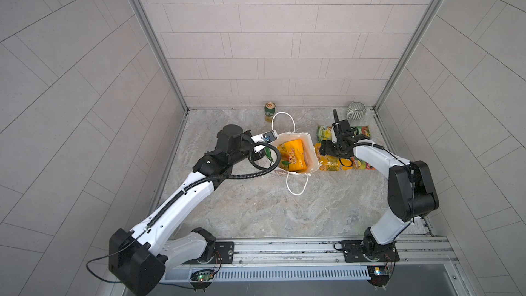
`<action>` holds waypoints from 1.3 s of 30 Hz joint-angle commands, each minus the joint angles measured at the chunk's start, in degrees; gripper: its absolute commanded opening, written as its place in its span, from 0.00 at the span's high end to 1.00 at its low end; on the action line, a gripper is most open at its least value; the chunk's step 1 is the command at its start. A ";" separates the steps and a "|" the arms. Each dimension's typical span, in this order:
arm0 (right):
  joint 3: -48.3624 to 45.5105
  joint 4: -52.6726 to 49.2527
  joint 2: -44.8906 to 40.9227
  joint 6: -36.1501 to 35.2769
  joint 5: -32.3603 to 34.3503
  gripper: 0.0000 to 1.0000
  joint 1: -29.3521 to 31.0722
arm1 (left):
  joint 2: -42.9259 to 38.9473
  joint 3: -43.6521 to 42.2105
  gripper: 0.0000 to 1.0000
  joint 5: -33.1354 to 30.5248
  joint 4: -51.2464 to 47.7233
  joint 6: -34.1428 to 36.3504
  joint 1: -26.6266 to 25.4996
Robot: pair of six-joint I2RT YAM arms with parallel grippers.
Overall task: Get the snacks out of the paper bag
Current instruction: 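Lower the yellow packet onto the floor and open the right gripper, then raise the right gripper and draw it back from the packets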
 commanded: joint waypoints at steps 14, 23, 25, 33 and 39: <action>-10.34 3.75 -20.32 7.77 3.48 0.31 -6.93 | -0.79 -0.09 1.00 3.39 2.91 -0.34 0.16; -20.65 12.59 -24.80 18.27 -4.40 0.46 -28.01 | -0.71 0.11 1.00 3.84 2.98 -0.65 0.16; -22.65 16.00 -24.43 19.92 -4.96 0.46 -29.91 | -1.03 0.25 1.00 4.03 2.63 -0.78 0.12; -24.00 18.42 -16.20 21.97 -7.83 0.41 -30.14 | -1.69 -0.14 1.00 4.32 2.56 -0.77 0.15; -24.86 19.96 -11.31 23.06 -10.27 0.41 -30.12 | -1.70 -0.26 1.00 4.76 2.44 -0.52 0.16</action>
